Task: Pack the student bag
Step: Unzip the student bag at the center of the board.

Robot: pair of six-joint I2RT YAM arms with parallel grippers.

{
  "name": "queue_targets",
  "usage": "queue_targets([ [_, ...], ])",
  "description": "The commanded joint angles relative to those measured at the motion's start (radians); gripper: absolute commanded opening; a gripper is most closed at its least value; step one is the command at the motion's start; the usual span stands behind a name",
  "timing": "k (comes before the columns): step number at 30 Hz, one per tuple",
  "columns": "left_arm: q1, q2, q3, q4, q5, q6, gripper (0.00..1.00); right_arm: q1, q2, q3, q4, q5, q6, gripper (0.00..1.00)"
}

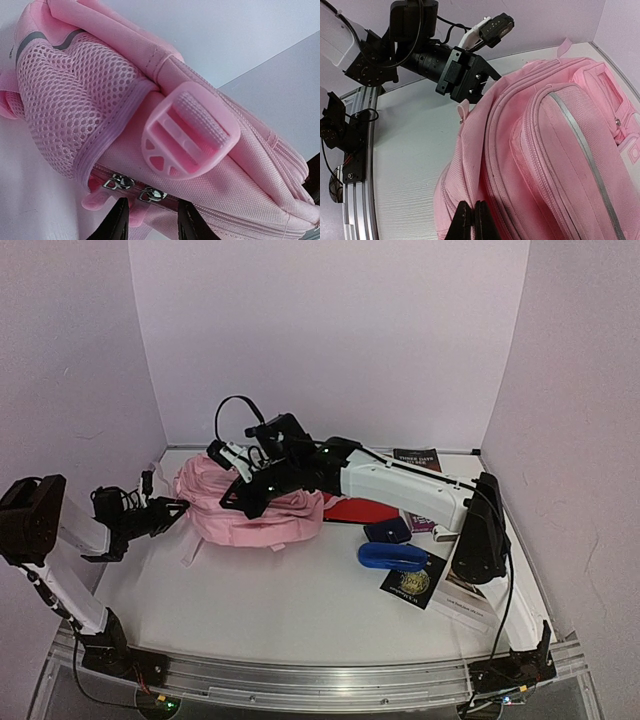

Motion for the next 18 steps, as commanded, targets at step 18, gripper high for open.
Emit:
queue_targets([
  [18, -0.001, 0.014, -0.018, 0.023, -0.011, -0.075, 0.35, 0.002, -0.148, 0.072, 0.081, -0.044, -0.009, 0.00],
])
